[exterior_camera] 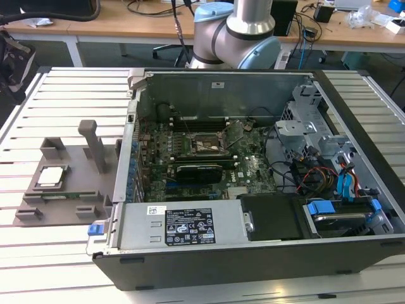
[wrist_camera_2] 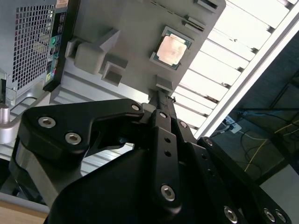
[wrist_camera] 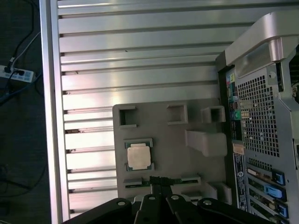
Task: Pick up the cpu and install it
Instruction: 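Reach for the cpu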
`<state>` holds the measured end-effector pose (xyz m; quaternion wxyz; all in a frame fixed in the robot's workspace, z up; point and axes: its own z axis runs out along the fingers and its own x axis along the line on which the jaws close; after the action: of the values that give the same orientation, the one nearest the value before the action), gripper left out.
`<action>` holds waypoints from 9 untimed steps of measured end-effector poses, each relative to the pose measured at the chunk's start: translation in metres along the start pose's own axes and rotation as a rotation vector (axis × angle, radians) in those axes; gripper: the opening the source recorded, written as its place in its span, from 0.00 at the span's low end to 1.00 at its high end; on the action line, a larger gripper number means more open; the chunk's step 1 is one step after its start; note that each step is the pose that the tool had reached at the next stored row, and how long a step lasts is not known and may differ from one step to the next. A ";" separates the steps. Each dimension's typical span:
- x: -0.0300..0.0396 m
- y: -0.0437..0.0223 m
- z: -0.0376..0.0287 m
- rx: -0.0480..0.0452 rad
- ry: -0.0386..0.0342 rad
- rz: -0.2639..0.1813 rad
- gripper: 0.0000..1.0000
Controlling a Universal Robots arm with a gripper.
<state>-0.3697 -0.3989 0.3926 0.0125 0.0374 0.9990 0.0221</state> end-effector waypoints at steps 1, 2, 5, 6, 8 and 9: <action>0.0022 -0.0002 0.0000 0.0000 0.0000 0.000 0.11; 0.0041 -0.0003 0.0000 0.0000 0.0000 0.000 0.11; 0.0082 -0.0006 0.0000 -0.0001 0.0000 0.000 0.11; 0.0102 -0.0007 0.0000 0.0000 0.0000 0.000 0.11; 0.0132 -0.0010 0.0000 0.0000 -0.0001 0.000 0.11; 0.0147 -0.0011 0.0000 0.0000 0.0000 0.000 0.11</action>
<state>-0.3844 -0.3988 0.3923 0.0125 0.0374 0.9990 0.0221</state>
